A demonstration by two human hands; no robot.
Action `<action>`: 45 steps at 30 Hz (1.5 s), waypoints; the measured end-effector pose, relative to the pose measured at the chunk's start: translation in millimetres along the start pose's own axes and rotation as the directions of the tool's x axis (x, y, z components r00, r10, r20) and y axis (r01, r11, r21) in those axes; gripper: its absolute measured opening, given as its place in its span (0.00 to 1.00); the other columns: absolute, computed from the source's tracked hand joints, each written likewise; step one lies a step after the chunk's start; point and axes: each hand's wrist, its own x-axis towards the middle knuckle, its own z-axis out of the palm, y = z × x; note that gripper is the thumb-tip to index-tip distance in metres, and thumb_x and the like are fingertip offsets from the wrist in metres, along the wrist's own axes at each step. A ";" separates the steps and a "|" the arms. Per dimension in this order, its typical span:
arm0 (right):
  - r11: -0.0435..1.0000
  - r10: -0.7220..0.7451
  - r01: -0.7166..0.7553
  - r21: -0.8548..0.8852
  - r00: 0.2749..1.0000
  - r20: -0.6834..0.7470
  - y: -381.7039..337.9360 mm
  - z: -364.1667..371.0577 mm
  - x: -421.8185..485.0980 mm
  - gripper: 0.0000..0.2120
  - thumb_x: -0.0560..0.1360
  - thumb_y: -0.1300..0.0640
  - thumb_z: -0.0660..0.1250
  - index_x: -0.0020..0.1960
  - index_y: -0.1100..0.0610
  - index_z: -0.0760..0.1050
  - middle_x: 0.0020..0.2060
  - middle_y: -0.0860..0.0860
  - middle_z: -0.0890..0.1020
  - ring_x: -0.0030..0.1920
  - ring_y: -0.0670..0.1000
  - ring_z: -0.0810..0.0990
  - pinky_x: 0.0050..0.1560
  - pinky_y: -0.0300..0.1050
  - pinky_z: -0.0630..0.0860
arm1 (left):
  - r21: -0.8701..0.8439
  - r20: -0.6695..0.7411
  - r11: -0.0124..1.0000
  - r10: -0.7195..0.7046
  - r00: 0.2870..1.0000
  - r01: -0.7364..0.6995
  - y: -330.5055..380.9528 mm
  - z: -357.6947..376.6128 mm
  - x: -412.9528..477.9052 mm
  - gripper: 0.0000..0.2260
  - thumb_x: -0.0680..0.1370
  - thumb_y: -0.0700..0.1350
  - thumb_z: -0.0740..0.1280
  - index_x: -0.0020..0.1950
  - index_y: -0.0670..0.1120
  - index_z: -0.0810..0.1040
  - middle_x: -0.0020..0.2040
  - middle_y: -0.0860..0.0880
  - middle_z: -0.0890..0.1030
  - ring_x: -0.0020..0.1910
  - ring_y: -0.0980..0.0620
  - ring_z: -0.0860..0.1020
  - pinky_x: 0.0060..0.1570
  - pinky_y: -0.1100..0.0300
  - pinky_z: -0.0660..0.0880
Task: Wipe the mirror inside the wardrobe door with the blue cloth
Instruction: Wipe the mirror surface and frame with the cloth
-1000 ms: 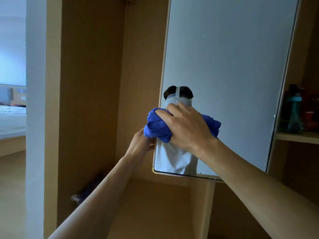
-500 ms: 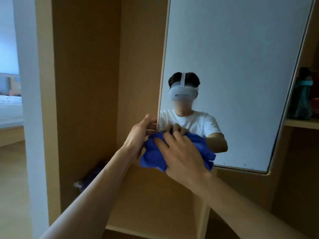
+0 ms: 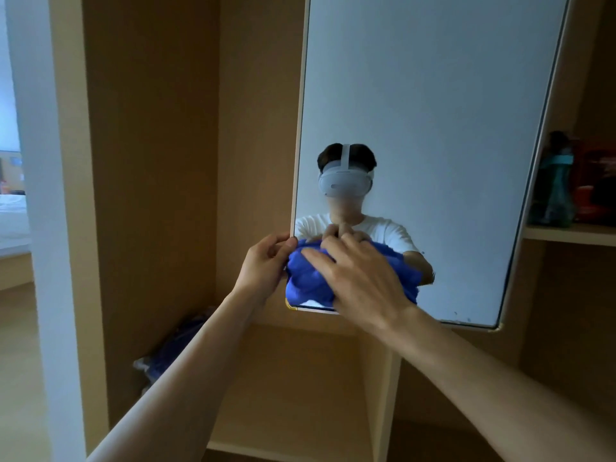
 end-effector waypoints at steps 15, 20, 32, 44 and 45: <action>0.997 0.048 -0.059 -0.059 0.983 -0.176 27.3 -10.4 -7.3 0.25 0.67 0.63 0.68 0.64 0.56 0.74 0.50 0.56 0.79 0.50 0.58 0.74 0.48 0.54 0.72 | -0.035 -0.029 0.999 -0.022 0.999 0.021 0.6 5.7 -5.7 0.10 0.83 0.47 0.66 0.59 0.44 0.80 0.50 0.40 0.84 0.49 0.42 0.83 0.56 0.40 0.80; 0.999 0.040 -0.040 0.011 0.996 -0.078 10.5 18.5 -34.8 0.25 0.72 0.50 0.73 0.67 0.53 0.72 0.54 0.55 0.78 0.53 0.56 0.74 0.47 0.51 0.73 | -0.026 -0.064 1.000 -0.005 0.998 0.003 -5.1 9.9 -5.8 0.11 0.83 0.50 0.66 0.58 0.43 0.80 0.45 0.43 0.82 0.44 0.45 0.80 0.55 0.36 0.79; 0.996 -0.002 0.002 0.087 1.000 -0.001 14.4 21.6 -52.2 0.24 0.69 0.53 0.72 0.64 0.52 0.75 0.48 0.51 0.78 0.47 0.53 0.74 0.43 0.50 0.72 | 0.073 -0.123 0.995 0.070 0.990 -0.062 -6.2 17.8 -7.6 0.10 0.84 0.50 0.65 0.54 0.45 0.80 0.44 0.40 0.84 0.43 0.40 0.82 0.50 0.38 0.80; 0.968 0.247 -0.231 0.099 0.947 -0.206 80.1 -34.2 -5.8 0.24 0.69 0.59 0.67 0.65 0.51 0.75 0.48 0.50 0.77 0.48 0.55 0.74 0.38 0.45 0.60 | 0.083 -0.147 0.995 0.066 0.987 -0.055 -5.2 19.8 -7.4 0.09 0.83 0.49 0.65 0.53 0.45 0.81 0.45 0.40 0.84 0.42 0.45 0.82 0.51 0.39 0.80; 0.960 0.276 -0.258 0.110 0.937 -0.215 81.6 -33.5 -7.2 0.24 0.69 0.59 0.67 0.65 0.50 0.75 0.49 0.48 0.77 0.48 0.55 0.74 0.38 0.44 0.60 | 0.098 -0.151 0.994 0.070 0.986 -0.056 -5.0 19.7 -7.2 0.09 0.83 0.49 0.65 0.53 0.45 0.81 0.45 0.41 0.84 0.43 0.45 0.82 0.51 0.39 0.81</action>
